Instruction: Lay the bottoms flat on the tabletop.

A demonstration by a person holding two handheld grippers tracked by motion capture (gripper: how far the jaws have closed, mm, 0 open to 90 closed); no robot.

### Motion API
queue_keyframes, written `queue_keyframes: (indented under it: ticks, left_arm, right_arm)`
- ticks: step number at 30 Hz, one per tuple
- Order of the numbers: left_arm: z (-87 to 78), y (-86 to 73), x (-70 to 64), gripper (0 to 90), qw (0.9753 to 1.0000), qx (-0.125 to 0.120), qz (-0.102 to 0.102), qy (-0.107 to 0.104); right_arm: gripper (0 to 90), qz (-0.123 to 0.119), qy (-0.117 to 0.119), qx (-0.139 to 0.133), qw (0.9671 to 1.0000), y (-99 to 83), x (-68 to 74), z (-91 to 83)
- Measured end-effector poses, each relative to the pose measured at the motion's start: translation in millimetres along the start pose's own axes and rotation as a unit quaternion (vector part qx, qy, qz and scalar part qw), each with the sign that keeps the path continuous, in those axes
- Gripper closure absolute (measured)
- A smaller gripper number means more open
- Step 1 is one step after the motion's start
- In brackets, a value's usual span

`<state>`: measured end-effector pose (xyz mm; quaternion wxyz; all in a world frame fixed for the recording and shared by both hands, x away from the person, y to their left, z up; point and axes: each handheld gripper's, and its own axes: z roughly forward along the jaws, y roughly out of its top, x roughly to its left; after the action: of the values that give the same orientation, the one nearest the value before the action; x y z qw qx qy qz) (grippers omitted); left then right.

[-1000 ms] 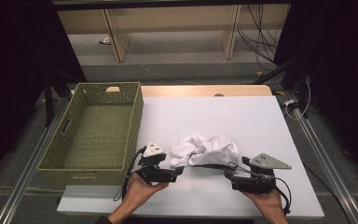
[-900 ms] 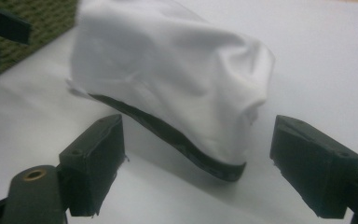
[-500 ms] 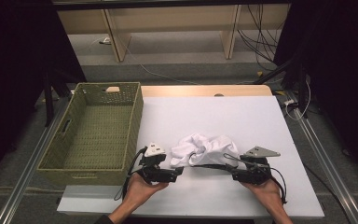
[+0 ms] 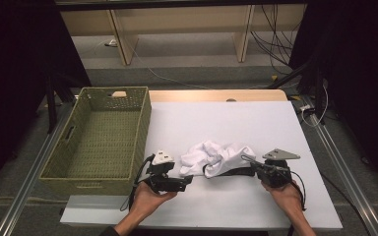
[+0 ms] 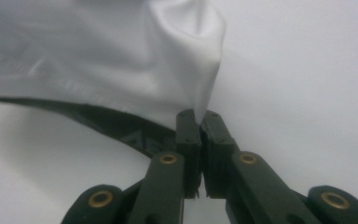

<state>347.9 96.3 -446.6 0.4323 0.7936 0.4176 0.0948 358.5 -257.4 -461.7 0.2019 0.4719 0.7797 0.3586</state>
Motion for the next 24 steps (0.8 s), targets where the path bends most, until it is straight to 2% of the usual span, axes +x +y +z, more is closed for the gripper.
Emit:
queue_keyframes:
  ticks: [2,3,5,7,14,16,17,18,19,20,24]
  left_arm:
    - [0.0,0.0,0.6,17.0,1.0,-0.001,0.0,0.001]
    - [0.0,0.0,0.6,17.0,1.0,-0.001,0.0,0.001]
    - [0.1,-0.1,1.0,17.0,1.0,-0.001,-0.001,0.002]
    - [0.8,-0.2,1.4,17.1,1.0,0.0,-0.001,0.003]
    - [2.9,-0.4,1.9,17.1,1.0,0.004,0.001,0.006]
    - [4.1,-0.2,2.7,17.1,1.0,0.004,0.0,0.008]
    - [5.0,-0.1,3.1,17.2,0.9999,0.004,-0.001,0.01]
    - [5.9,0.3,3.5,17.2,0.9999,0.005,-0.002,0.01]
    - [8.3,1.2,3.9,17.3,0.9999,0.008,0.001,0.012]
    - [8.3,1.2,3.9,17.3,0.9999,0.008,0.001,0.012]
    - [14.9,5.0,5.9,17.4,0.9998,0.011,0.0,0.014]
  right_arm:
    - [87.2,0.008,-0.019,-0.005,0.9998,2.0,-12.5,-0.7]
    - [87.2,0.008,-0.019,-0.005,0.9998,2.0,-12.5,-0.7]
    - [87.2,0.012,-0.031,-0.004,0.9994,3.5,-21.7,-0.4]
    - [87.2,0.024,-0.045,0.0,0.9987,5.0,-36.4,1.4]
    - [84.6,0.046,-0.051,0.006,0.9976,6.0,-56.1,4.0]
    - [78.7,0.051,-0.056,0.001,0.9971,7.4,-56.1,1.1]
    - [71.8,0.054,-0.056,-0.002,0.9969,8.4,-56.0,-1.5]
    - [63.3,0.06,-0.056,-0.003,0.9966,9.5,-55.9,-4.8]
    - [49.9,0.076,-0.051,-0.008,0.9958,10.6,-53.6,-12.3]
    - [49.9,0.076,-0.051,-0.008,0.9958,10.6,-53.6,-12.3]
    - [35.8,0.083,-0.05,-0.023,0.995,10.2,-41.4,-30.7]
